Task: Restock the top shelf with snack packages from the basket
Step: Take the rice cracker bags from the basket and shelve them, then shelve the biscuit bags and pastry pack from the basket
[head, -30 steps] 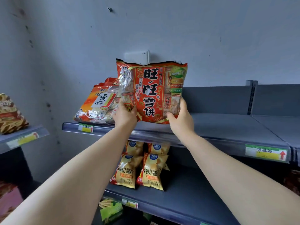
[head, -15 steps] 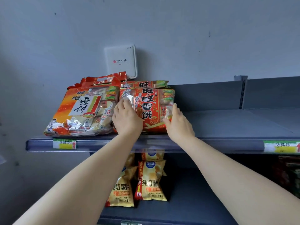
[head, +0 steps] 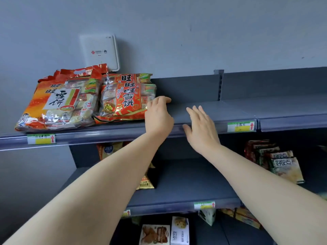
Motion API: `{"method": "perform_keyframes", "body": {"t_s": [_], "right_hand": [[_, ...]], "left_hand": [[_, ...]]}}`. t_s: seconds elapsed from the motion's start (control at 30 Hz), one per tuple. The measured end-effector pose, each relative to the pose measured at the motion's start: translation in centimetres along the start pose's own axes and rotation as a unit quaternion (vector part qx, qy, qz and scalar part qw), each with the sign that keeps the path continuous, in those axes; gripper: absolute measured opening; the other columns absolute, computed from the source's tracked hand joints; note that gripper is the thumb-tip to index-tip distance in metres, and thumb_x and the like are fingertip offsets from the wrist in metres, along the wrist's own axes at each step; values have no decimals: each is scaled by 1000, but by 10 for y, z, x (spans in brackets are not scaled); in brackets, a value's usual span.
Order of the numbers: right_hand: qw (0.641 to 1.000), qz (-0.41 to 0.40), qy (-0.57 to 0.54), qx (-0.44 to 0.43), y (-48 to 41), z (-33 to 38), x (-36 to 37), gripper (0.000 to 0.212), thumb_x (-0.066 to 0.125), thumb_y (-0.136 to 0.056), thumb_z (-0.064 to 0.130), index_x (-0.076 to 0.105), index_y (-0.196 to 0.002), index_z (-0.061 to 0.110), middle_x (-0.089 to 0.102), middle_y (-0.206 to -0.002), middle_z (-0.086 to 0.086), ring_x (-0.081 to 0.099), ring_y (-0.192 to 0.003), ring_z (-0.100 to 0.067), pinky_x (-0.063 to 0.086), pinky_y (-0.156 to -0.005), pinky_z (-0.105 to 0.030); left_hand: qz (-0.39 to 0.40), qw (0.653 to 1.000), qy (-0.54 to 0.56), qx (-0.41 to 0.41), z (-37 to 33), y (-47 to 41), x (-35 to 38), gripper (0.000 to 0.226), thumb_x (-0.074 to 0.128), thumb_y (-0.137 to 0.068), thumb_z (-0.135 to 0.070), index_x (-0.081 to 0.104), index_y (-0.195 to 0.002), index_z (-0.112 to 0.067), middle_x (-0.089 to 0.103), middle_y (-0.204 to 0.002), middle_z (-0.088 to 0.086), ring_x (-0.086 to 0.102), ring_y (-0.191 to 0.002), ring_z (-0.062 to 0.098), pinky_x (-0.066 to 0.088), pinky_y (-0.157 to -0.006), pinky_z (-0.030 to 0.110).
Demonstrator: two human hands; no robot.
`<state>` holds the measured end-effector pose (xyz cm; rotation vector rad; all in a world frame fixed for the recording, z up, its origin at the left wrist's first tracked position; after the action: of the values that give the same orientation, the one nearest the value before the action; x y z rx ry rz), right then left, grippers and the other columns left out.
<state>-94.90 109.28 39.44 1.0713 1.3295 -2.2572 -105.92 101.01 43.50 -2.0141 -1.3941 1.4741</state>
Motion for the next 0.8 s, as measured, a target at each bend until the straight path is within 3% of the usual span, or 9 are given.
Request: {"method": "perform_keyframes", "body": {"t_s": [0.13, 0.3, 0.53, 0.7, 0.8], "right_hand": [[995, 55, 80, 1, 58, -49, -39, 62, 45, -101, 34, 18, -154, 17, 8, -163, -5, -1, -150, -21, 12, -121, -42], [980, 144, 135, 40, 132, -122, -85, 64, 44, -101, 37, 13, -155, 21, -2, -163, -2, -9, -150, -19, 3, -122, -44], [954, 211, 164, 133, 226, -220, -127, 64, 45, -99, 40, 18, -154, 21, 1, -163, -2, -8, -150, -21, 4, -120, -47], [932, 251, 171, 197, 278, -284, -136, 63, 46, -98, 41, 22, -152, 19, 3, -163, -3, -5, -150, -23, 8, -119, -49], [913, 283, 177, 235, 307, -323, -131, 63, 47, -97, 42, 24, -151, 19, 6, -163, -4, -3, -150, -24, 10, -120, -49]], "left_hand": [[75, 997, -16, -21, -52, 45, 35, 60, 51, -87, 4, 39, -143, -15, 40, -149, 2, 32, -137, 25, 39, -104, 40], [195, 973, -120, 38, -109, 111, 84, 61, 58, -89, -7, 35, -144, -17, 36, -149, 3, 29, -136, 29, 36, -101, 42], [364, 917, -160, 25, -172, 197, 145, 66, 56, -97, -38, 23, -153, -25, 21, -159, 6, 17, -145, 33, 28, -112, 52], [436, 887, -148, 35, -206, 249, 192, 68, 52, -98, -38, 17, -155, -27, 16, -161, 6, 15, -146, 32, 25, -113, 51], [491, 858, -148, 27, -214, 277, 228, 67, 51, -97, -45, 20, -154, -25, 25, -158, 6, 21, -144, 33, 30, -110, 51]]}}
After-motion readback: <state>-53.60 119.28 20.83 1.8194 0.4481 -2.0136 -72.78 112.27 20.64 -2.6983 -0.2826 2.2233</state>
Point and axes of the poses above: each hand's wrist, its own y-axis away from the middle knuckle, its own x-axis out of the palm, z = x × y, the point moved 4 cm from there along -y, towards the middle knuckle
